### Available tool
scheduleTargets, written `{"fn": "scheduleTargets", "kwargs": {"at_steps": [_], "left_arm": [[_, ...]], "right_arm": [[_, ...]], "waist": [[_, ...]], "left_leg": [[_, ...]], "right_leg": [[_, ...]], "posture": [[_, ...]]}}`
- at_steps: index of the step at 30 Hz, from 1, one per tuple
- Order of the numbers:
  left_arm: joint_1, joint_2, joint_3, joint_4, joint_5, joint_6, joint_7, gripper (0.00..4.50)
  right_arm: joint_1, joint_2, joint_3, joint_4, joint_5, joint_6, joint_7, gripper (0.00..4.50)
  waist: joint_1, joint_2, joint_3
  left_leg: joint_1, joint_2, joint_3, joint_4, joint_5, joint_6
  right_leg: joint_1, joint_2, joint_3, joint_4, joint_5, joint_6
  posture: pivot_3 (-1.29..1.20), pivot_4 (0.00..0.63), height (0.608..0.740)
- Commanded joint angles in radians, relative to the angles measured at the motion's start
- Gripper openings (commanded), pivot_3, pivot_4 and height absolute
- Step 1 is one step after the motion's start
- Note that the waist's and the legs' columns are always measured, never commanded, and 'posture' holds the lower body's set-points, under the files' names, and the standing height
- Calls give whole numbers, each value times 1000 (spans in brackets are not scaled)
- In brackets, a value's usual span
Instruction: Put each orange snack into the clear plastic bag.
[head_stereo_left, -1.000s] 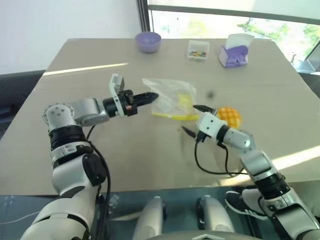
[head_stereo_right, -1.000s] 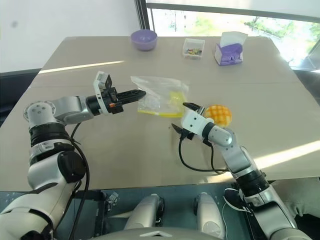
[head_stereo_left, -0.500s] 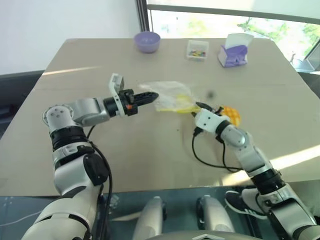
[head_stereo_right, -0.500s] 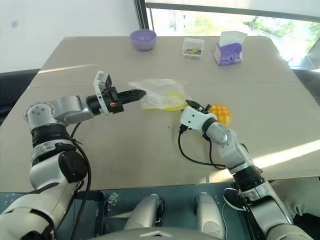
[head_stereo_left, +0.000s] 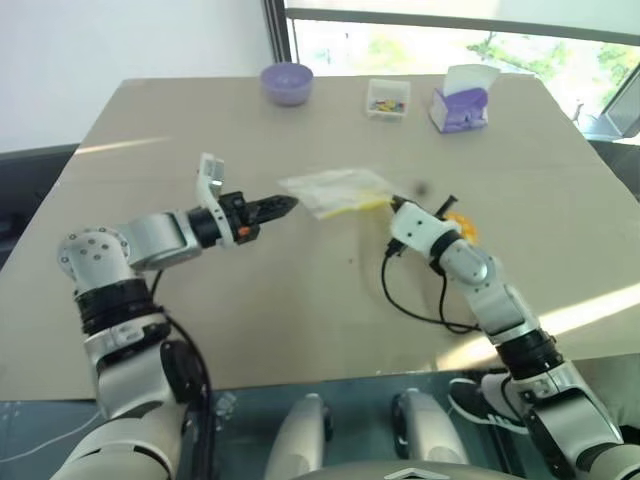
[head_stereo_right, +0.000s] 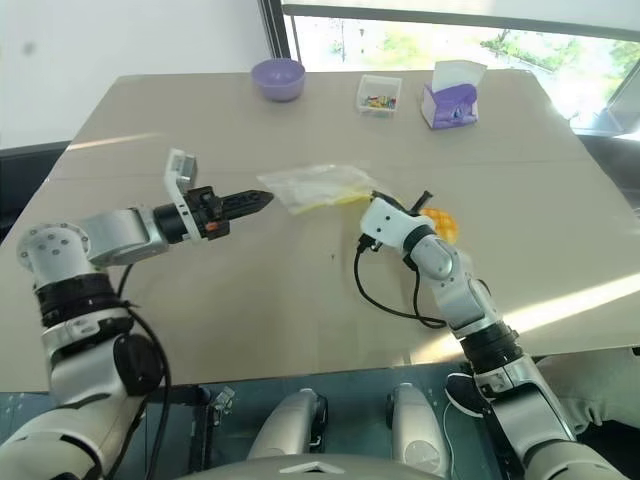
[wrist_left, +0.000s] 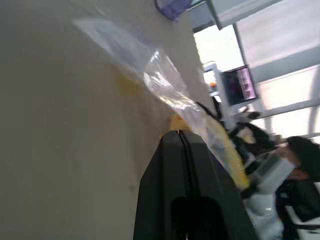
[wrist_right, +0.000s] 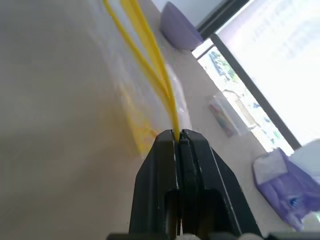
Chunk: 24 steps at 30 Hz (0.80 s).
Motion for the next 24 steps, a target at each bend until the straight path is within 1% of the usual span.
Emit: {"fn": "scheduleTargets", "kwargs": {"at_steps": [1, 3, 4, 6, 8, 10, 12, 16, 18, 19, 21, 24], "left_arm": [[32, 91, -84, -171, 102, -196, -243, 1366], [83, 179, -177, -292, 197, -326, -412, 2281], [113, 222, -248, -356, 301, -447, -471, 2831], [163, 280, -376, -436, 516, -699, -549, 3657], [204, 308, -462, -458, 659, -870, -605, 3657], [225, 302, -508, -458, 754, -980, -614, 3657], [229, 279, -530, -448, 801, -1030, -609, 3657], [201, 234, -571, -426, 886, -1054, -582, 3657], [187, 213, -578, -407, 918, -1059, -571, 3129], [183, 209, -578, -403, 925, -1053, -572, 2657], [177, 211, -585, -395, 961, -1056, -571, 1990], [166, 206, -592, -394, 985, -1034, -577, 1990]], "right_arm": [[-40, 14, -7, -56, -19, 37, 4, 0], [-55, 19, 10, -47, -33, 44, 14, 0], [-63, 23, 19, -38, -47, 48, 12, 0], [-72, 31, 37, -20, -64, 52, 13, 0], [-79, 44, 50, -7, -75, 54, 10, 0], [-83, 55, 60, -1, -84, 60, 10, 0], [-85, 61, 69, 3, -93, 62, 11, 0], [-89, 72, 84, 7, -107, 67, 10, 0], [-90, 75, 91, 8, -117, 70, 9, 0], [-89, 76, 92, 8, -121, 71, 10, 0], [-88, 79, 94, 6, -126, 73, 10, 0], [-88, 85, 94, 2, -129, 77, 13, 0]], "waist": [[0, 0, 0], [0, 0, 0], [-1, 0, 0], [2, 1, 0], [6, 1, 0], [4, 1, 1], [4, 1, 1], [4, 1, 1], [2, 1, 1], [1, 1, 1], [-2, 1, 1], [-3, 1, 1]], "left_leg": [[0, 0, 1, -1, 0, 0], [0, 0, 2, -1, 0, -1], [0, 0, 2, -2, 0, 0], [0, 0, 3, -3, 0, 0], [0, 0, 3, -5, 0, 0], [0, 0, 3, -5, 0, 0], [-1, 0, 4, -7, -1, 2], [-1, 0, 4, -7, -2, 5], [-1, 0, 4, -7, -2, 5], [-1, 0, 4, -7, -2, 5], [-1, 0, 4, -7, -2, 5], [-1, 1, 3, -7, -2, 5]], "right_leg": [[0, 0, 0, 0, 0, 0], [0, 0, -1, 0, 0, 0], [0, 0, 0, -1, 0, 0], [0, 0, 0, -2, 0, 0], [0, 0, 0, -4, 0, 0], [-1, 0, 0, -5, 0, 0], [-2, 0, 1, -5, 0, 0], [-2, 1, 1, -5, 0, 0], [-2, 1, 0, -4, 0, 0], [-2, 1, 0, -4, 0, 0], [-2, 1, 0, -4, 0, 0], [-2, 2, 0, -4, 0, 0]], "posture": [[0, 150, 737], [0, 150, 737], [0, 150, 737], [0, 150, 737], [0, 150, 737], [0, 150, 737], [0, 150, 737], [0, 150, 737], [0, 150, 737], [0, 150, 737], [0, 150, 737], [0, 150, 737]]}}
